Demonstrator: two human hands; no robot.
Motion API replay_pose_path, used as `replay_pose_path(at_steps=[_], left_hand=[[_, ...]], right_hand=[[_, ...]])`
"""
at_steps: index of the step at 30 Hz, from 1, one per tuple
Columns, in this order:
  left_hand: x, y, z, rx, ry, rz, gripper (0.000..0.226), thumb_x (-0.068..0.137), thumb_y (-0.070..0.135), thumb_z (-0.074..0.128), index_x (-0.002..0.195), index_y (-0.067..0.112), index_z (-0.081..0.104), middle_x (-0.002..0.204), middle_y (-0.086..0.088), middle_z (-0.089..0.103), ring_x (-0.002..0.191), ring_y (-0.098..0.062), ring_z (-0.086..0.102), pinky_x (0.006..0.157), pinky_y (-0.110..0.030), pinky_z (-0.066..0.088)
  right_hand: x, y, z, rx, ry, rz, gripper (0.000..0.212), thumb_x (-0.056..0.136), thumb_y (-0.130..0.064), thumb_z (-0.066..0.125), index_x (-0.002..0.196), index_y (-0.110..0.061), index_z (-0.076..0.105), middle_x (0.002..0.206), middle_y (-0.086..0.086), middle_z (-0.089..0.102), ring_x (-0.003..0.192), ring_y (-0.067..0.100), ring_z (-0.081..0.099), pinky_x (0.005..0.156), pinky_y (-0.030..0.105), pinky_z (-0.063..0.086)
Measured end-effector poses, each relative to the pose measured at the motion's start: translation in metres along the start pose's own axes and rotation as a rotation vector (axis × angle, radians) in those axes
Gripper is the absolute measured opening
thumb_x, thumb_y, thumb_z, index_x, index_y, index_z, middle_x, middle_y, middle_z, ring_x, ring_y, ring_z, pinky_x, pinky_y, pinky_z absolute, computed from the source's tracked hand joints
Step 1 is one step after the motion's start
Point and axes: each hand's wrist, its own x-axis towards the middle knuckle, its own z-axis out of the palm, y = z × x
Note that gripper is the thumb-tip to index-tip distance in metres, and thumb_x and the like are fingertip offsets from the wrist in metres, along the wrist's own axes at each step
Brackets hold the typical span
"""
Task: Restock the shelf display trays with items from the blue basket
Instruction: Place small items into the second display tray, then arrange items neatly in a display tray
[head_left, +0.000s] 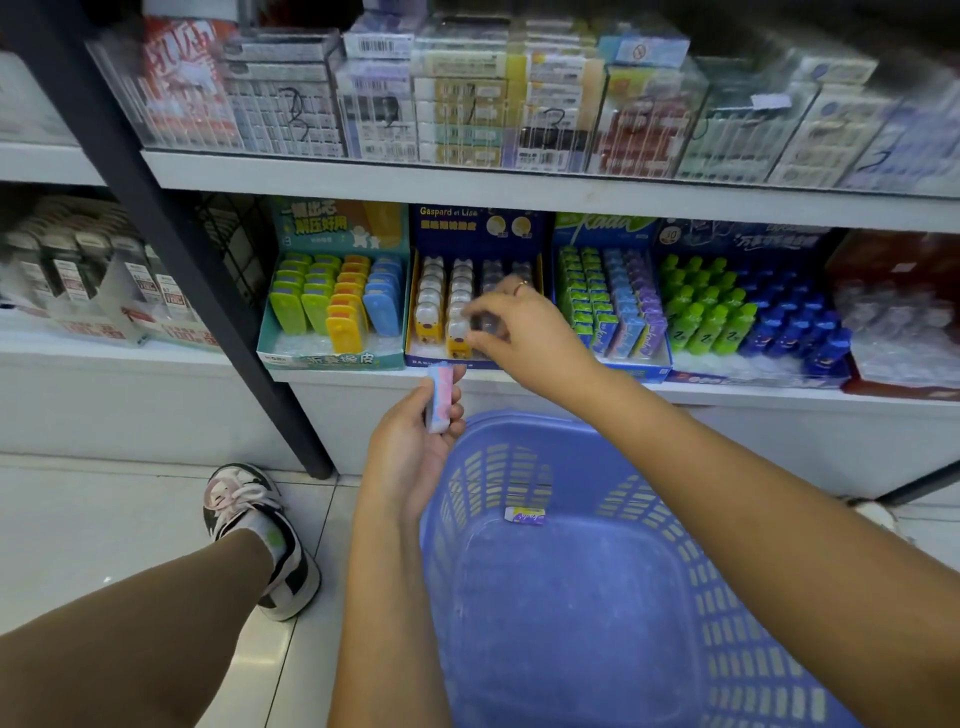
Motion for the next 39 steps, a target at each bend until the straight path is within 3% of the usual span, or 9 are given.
replay_pose_path(at_steps=[2,5,9,15,18,23,26,34,39], left_hand=[[0.0,-0.008,0.008,0.133,0.008,0.086,0.024,0.098,0.018,0.045,0.106,0.006,0.064,0.082,0.0,0.058,0.068,-0.006,0.054,0.061,-0.015,0.049],[-0.003,-0.021,0.027,0.272,-0.073,0.133,0.021,0.097,0.018,0.049,0.095,0.013,0.069,0.083,0.0,0.068,0.076,-0.007,0.062,0.069,-0.017,0.052],[-0.007,-0.041,0.053,0.434,-0.12,0.151,0.015,0.093,0.019,0.055,0.105,0.013,0.063,0.083,0.002,0.071,0.077,-0.006,0.065,0.067,-0.017,0.051],[-0.007,-0.07,0.093,0.634,-0.115,0.395,0.024,0.084,0.008,0.068,0.107,0.014,0.06,0.102,-0.002,0.069,0.091,-0.008,0.065,0.079,-0.019,0.052],[-0.001,-0.083,0.1,0.897,-0.159,0.476,0.042,0.087,0.018,0.066,0.127,0.02,0.053,0.125,0.004,0.06,0.115,-0.004,0.055,0.097,-0.012,0.039],[0.018,-0.093,0.094,1.553,-0.22,0.616,0.056,0.092,0.022,0.057,0.143,0.014,0.038,0.15,-0.002,0.037,0.141,-0.015,0.025,0.11,-0.013,0.011],[0.022,-0.095,0.092,1.603,-0.216,0.648,0.056,0.091,0.019,0.057,0.144,0.015,0.037,0.151,0.0,0.035,0.142,-0.014,0.022,0.109,-0.01,0.007],[0.027,-0.096,0.088,1.617,-0.237,0.658,0.059,0.09,0.016,0.057,0.145,0.017,0.036,0.151,0.002,0.034,0.141,-0.013,0.022,0.106,-0.008,0.007],[0.02,-0.096,0.085,1.461,-0.211,0.68,0.041,0.093,0.018,0.054,0.134,0.018,0.051,0.138,0.004,0.05,0.129,-0.009,0.041,0.105,-0.012,0.025]], right_hand=[[-0.023,0.006,-0.007,0.294,0.029,0.128,0.017,0.087,-0.032,0.063,0.093,-0.017,0.068,0.08,-0.004,0.064,0.066,0.005,0.056,0.07,0.027,0.051],[-0.049,0.019,-0.023,0.619,-0.017,0.242,0.009,0.085,-0.023,0.067,0.092,-0.019,0.07,0.078,-0.001,0.069,0.06,0.005,0.061,0.06,0.02,0.051],[-0.077,0.038,-0.039,0.707,0.04,0.255,0.009,0.08,-0.021,0.073,0.088,-0.023,0.072,0.073,-0.007,0.07,0.063,0.007,0.062,0.06,0.016,0.049],[-0.098,0.069,-0.059,0.942,0.129,0.473,0.014,0.079,-0.005,0.072,0.092,-0.003,0.07,0.064,0.004,0.068,0.05,0.005,0.061,0.056,0.015,0.054],[-0.1,0.089,-0.075,0.745,0.281,0.446,0.022,0.082,-0.001,0.068,0.103,-0.007,0.066,0.079,0.009,0.064,0.063,0.011,0.062,0.067,0.02,0.055],[-0.081,0.116,-0.087,0.393,0.446,0.334,0.015,0.078,-0.01,0.074,0.088,-0.016,0.064,0.079,-0.005,0.064,0.071,0.006,0.061,0.069,0.011,0.051],[-0.068,0.123,-0.077,0.312,0.367,0.247,0.013,0.079,-0.009,0.073,0.091,-0.01,0.069,0.08,-0.001,0.067,0.069,0.005,0.063,0.065,0.006,0.049],[-0.05,0.13,-0.068,0.063,0.196,0.193,0.02,0.078,-0.016,0.074,0.096,-0.006,0.075,0.098,0.009,0.073,0.088,0.014,0.066,0.078,0.016,0.043],[-0.043,0.119,-0.072,-0.188,0.052,0.153,0.024,0.087,-0.021,0.064,0.107,-0.01,0.071,0.113,0.009,0.066,0.1,0.022,0.062,0.085,0.028,0.045]])
